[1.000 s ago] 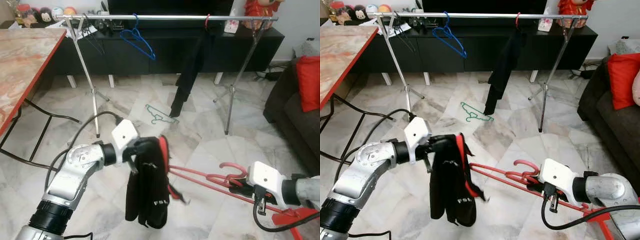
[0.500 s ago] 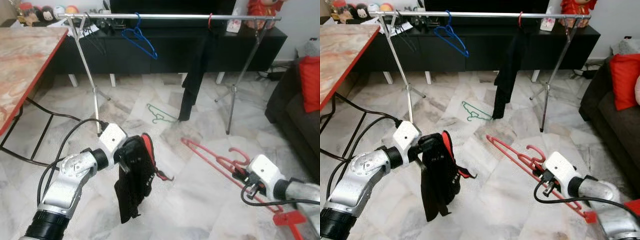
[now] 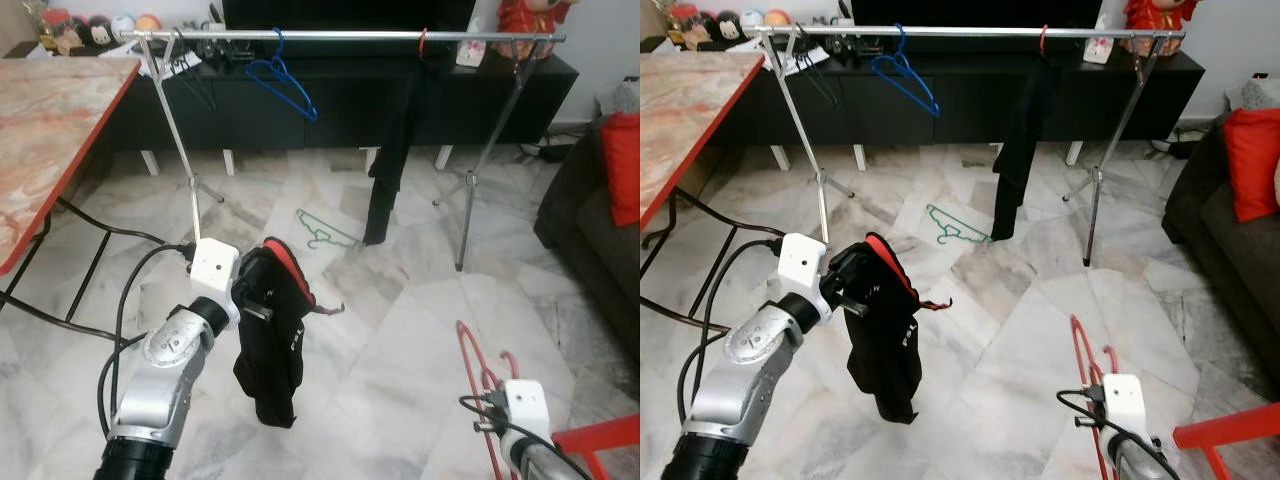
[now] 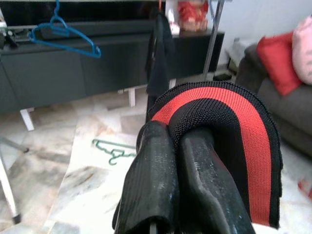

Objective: Hang hanger

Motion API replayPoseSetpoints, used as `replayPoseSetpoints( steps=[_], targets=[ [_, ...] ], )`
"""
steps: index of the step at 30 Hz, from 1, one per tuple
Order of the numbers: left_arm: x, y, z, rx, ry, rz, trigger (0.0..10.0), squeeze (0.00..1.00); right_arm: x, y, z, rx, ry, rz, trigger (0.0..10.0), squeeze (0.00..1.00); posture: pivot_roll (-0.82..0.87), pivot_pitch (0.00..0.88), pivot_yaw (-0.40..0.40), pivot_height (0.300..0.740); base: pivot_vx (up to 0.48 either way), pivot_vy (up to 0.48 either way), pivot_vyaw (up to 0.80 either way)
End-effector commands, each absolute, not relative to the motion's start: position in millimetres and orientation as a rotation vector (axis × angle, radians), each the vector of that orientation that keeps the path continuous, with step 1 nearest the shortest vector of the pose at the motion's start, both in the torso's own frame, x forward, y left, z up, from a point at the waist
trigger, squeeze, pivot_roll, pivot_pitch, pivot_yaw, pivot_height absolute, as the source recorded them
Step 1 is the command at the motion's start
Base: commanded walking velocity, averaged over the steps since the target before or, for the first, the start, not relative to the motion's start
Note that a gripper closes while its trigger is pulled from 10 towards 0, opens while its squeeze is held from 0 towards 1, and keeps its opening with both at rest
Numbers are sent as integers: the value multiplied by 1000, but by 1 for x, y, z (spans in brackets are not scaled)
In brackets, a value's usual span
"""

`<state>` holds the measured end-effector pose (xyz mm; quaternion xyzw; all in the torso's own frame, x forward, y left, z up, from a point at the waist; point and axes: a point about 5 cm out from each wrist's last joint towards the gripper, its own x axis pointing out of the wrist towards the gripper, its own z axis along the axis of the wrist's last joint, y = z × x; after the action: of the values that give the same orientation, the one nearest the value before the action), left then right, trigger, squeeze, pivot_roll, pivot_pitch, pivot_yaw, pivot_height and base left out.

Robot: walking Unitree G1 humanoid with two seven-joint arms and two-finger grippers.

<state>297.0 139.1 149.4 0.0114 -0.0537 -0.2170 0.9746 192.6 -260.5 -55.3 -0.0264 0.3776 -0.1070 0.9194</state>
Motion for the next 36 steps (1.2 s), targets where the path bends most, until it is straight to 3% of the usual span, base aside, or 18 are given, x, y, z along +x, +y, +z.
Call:
replayPoseSetpoints(
  steps=[1, 6, 10, 14, 18, 20, 36],
  targets=[
    [294, 140, 159, -5, -147, -431, 10000, 0, 186, -262, -59, -56, 775, -294, 10000, 0, -65, 22, -14, 740, 0, 0, 0],
    [289, 137, 157, -15, -129, -474, 10000, 0, 178, -265, -62, -121, 775, -527, 10000, 0, -62, 6, 7, 740, 0, 0, 0],
    [290, 135, 160, -8, -131, -497, 10000, 0, 172, -264, -66, -65, 798, -656, 10000, 0, -66, 0, 20, 740, 0, 0, 0],
    [292, 135, 162, -7, -132, -492, 10000, 0, 177, -258, -68, -24, 805, -520, 10000, 0, -66, 0, 25, 740, 0, 0, 0],
    [295, 145, 161, 1, -128, -337, 10000, 0, 183, -253, -67, -87, 824, -339, 10000, 0, -65, 7, 33, 740, 0, 0, 0],
    [293, 154, 161, 30, -138, -232, 10000, 0, 185, -248, -68, -22, 843, -252, 10000, 0, -61, 22, 25, 740, 0, 0, 0],
    [271, 174, 161, 26, -169, 10, 10000, 0, 185, -254, -67, -26, 889, -161, 10000, 0, -45, 60, -21, 740, 0, 0, 0]
  ],
)
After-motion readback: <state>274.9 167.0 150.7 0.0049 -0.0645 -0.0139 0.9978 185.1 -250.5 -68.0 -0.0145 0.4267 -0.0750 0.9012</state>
